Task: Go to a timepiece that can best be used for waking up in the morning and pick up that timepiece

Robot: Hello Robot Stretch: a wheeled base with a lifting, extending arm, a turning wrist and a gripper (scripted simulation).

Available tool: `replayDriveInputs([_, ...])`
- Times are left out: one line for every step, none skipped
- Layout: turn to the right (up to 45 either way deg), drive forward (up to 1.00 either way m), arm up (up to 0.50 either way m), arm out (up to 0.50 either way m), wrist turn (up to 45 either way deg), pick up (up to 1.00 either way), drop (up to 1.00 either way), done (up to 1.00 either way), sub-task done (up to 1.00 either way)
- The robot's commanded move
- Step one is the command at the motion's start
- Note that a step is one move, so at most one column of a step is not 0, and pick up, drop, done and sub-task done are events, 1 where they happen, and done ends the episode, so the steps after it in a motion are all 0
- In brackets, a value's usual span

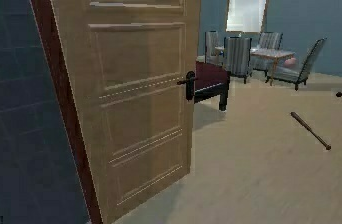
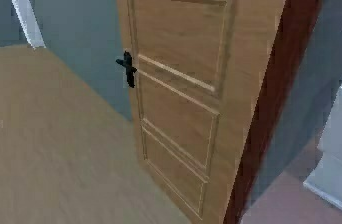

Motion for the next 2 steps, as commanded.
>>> replayDriveInputs([45.0, 0.0, 0.0, 0.0, 0.0, 0.0, 0.0, 0.0, 0.0])
replayDriveInputs([6.0, 0.0, 0.0, 0.0, 0.0, 0.0, 0.0, 0.0, 0.0])
